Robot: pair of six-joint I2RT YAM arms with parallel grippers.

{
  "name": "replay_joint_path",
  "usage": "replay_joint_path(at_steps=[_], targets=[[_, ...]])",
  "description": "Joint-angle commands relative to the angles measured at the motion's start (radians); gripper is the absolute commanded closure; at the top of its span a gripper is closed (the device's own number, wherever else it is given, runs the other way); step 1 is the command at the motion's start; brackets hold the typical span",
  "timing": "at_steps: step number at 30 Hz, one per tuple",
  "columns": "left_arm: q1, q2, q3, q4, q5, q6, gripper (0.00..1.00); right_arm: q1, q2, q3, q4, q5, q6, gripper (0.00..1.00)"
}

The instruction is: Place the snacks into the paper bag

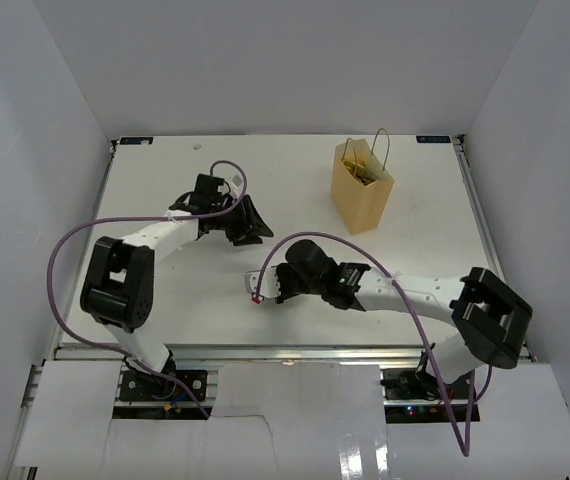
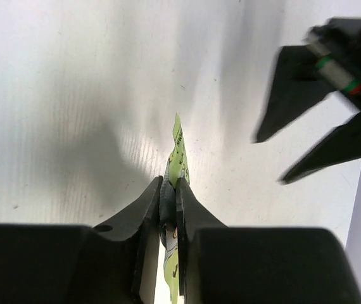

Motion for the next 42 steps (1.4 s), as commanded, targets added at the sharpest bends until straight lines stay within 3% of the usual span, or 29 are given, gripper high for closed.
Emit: replay_joint_path(at_steps=[1, 5, 10, 14, 16, 18, 24, 39, 41, 42], targets=[[0.024, -0.169, 0.062, 0.012, -0.113, 0.042, 0.45, -0.014, -0.091, 0.036, -0.128, -0.086, 0.084, 0.92], [0.038, -0.295, 0.063, -0.017, -0.229, 0.099, 0.43, -0.083, -0.192, 0.142, -0.289, -0.239, 0.146, 0.92], [0.038, -0.517, -0.02, 0.042, -0.272, 0.139, 0.42, -0.305, -0.242, 0.461, -0.405, -0.448, 0.295, 0.92], [0.035, -0.79, -0.179, 0.13, -0.294, 0.138, 0.17, -0.531, -0.193, 0.729, -0.404, -0.514, 0.422, 0.92], [0.035, -0.855, -0.224, 0.142, -0.306, 0.141, 0.05, -0.672, -0.158, 0.863, -0.402, -0.548, 0.522, 0.92], [0.035, -0.925, -0.279, 0.142, -0.318, 0.141, 0.02, -0.77, -0.107, 0.915, -0.398, -0.572, 0.574, 0.92], [0.035, -1.017, -0.342, 0.098, -0.321, 0.119, 0.02, -0.93, -0.015, 0.915, -0.338, -0.559, 0.746, 0.92], [0.035, -1.091, -0.409, 0.068, -0.314, 0.092, 0.02, -0.934, 0.116, 0.816, -0.324, -0.528, 0.691, 0.92], [0.035, -1.091, -0.408, 0.068, -0.312, 0.09, 0.02, -0.933, 0.128, 0.811, -0.322, -0.508, 0.671, 0.87], [0.035, -1.091, -0.406, 0.067, -0.314, 0.092, 0.02, -0.934, 0.132, 0.808, -0.324, -0.505, 0.659, 0.77]])
